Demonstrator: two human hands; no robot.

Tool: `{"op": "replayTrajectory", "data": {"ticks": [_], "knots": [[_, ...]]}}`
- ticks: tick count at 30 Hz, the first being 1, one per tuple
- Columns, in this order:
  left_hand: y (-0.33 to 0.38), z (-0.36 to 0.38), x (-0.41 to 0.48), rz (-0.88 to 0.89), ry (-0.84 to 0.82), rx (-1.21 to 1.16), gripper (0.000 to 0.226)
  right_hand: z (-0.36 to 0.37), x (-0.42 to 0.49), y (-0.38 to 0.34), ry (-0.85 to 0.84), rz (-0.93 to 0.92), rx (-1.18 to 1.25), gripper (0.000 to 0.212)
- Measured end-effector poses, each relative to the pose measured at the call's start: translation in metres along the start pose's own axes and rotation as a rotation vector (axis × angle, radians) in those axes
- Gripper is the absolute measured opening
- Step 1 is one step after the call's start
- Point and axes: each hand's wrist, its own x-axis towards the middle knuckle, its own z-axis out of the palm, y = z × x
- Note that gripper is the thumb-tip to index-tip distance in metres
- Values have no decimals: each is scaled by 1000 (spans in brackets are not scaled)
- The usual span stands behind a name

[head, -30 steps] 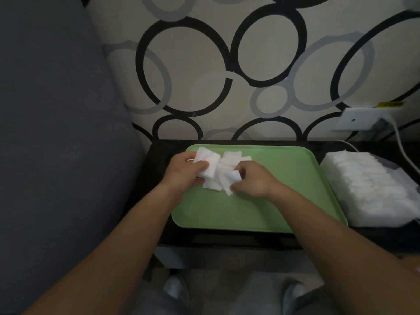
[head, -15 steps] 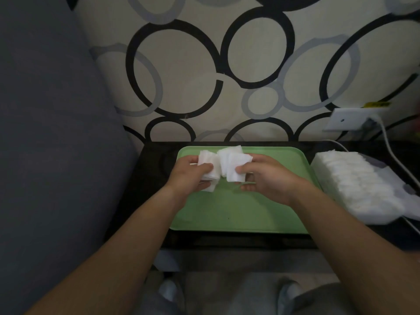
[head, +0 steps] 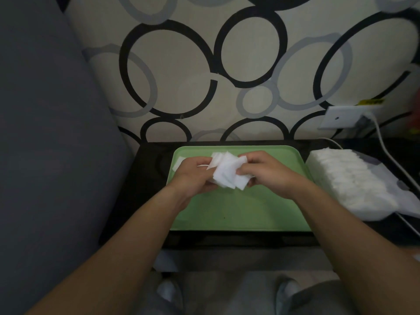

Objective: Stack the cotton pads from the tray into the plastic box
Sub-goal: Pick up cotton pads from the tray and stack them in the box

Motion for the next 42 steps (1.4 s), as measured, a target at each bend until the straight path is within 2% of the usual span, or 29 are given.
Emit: {"op": "replayTrajectory", "data": {"ticks": [2,5,11,16,21,28,33,37,39,42], "knots": [[1,0,-1,-8,-14,6,21,0,1,0,-4,1,-44,27],[2,0,-3,-9,-53,12,20,0,3,2,-3,6,-125,14],[5,0,-7,-6,-121,18,20,0,3,2,33,19,-148,15],[7,-1,-7,-83,-133,-107,19,0,4,3,43,16,-182,14],[3,-2,-6,-61,-173,-96,15,-1,4,3,47,20,-176,10],[4,-2,-4,-95,-88,-217,41,-10,-2,2,82,50,19,15],[3,0,-2,-61,-57,-235,29,-19,-10,-1,252,106,250,18],[3,5,0,-47,-40,-230,26,-11,-14,-11,153,119,419,21],[4,9,-1,-35,-49,-234,24,-4,-13,-12,93,146,425,26],[5,13,-4,-9,-78,-229,23,4,-10,-9,109,177,405,23]]}}
